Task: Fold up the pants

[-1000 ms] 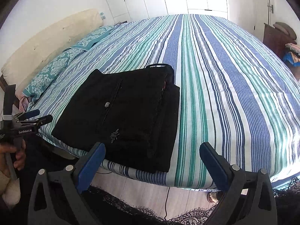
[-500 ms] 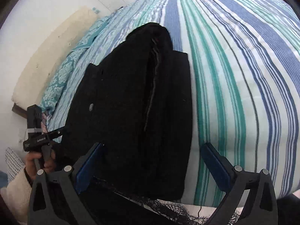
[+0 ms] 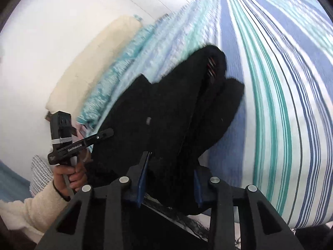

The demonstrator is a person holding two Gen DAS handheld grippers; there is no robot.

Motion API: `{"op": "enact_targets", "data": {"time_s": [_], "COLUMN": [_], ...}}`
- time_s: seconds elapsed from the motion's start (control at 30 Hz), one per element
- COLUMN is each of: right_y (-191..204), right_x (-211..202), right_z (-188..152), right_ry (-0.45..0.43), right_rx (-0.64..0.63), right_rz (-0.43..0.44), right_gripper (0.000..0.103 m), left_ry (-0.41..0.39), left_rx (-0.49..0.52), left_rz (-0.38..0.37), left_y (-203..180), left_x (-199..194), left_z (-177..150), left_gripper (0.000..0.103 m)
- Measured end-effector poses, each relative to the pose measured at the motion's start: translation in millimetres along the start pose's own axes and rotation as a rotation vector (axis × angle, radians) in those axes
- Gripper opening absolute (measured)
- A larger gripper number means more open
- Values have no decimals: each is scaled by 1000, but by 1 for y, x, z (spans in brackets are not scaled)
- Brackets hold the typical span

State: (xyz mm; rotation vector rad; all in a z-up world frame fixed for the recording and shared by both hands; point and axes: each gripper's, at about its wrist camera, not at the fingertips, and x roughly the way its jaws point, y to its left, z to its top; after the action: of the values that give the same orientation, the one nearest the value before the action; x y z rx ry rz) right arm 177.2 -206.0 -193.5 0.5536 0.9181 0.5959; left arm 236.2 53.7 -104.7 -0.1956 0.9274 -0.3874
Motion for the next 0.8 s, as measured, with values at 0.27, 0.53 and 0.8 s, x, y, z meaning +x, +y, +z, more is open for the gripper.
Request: {"op": "enact_targets", "data": {"time_s": [0.27,0.53,0.8], "right_y": [42,-8,58], "right_x": [-10,55,-16], "right_z": [51,8,-2], "right_ry": [-91,113,-43], "right_rx": [-92,42,-168], "right_rz": [24,-214,-448], "right_gripper": [37,69,103], "left_ry": [-78,115,-174], "left_rx": [-21,3,61], "left_rz": [23,289,472], "left_y": [12,50,-13], "left_x": [-5,56,-72], "left_z": [30,-27,-13], "left_gripper": [27,72,102]}}
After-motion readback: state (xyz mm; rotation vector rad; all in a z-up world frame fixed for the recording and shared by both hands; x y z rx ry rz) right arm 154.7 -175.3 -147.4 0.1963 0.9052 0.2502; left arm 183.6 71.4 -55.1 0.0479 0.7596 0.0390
